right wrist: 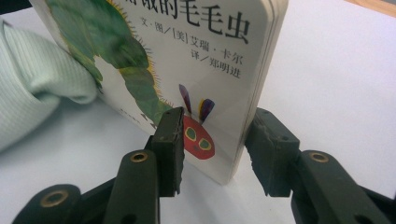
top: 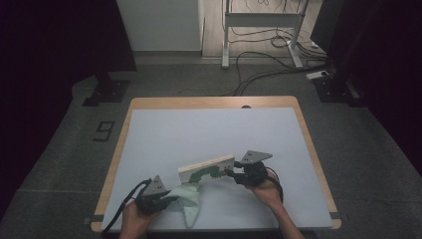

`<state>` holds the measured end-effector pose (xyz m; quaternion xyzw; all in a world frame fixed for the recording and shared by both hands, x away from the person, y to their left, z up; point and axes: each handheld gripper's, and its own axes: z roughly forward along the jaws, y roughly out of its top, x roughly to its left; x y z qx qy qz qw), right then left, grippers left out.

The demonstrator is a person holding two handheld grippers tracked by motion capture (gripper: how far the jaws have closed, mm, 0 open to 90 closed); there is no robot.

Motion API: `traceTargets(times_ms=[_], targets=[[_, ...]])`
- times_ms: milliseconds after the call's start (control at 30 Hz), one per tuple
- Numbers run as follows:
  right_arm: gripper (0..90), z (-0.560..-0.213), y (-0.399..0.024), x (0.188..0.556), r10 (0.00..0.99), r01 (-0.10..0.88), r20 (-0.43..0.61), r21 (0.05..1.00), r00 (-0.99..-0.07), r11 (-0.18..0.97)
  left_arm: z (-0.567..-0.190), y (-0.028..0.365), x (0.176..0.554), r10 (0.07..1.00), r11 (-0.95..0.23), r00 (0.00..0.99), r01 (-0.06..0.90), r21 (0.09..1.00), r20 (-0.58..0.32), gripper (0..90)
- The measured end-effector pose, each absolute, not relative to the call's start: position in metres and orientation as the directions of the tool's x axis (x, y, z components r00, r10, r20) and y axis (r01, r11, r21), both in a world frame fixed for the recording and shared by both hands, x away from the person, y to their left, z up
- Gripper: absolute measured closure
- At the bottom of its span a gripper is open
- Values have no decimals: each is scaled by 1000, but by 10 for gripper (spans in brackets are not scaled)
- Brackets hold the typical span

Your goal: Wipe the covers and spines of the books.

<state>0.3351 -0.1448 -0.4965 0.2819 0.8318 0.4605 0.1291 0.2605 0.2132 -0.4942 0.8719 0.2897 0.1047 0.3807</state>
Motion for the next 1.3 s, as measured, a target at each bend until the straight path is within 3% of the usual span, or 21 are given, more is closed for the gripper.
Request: traceTargets(times_ms=[400,867,1300], targets=[[562,-496,-145,335,590,348,43,841,-807,415,-488,238,282,672,-516,741,471,716,-4,806],[562,-496,-145,334,592,347,42,842,-805,412,-517,211,300,651,-516,756,501,695,-62,799],[562,-497,-145,332,596,347,42,846,-802,406,-503,206,299,655,-506,754,486,712,-50,802]])
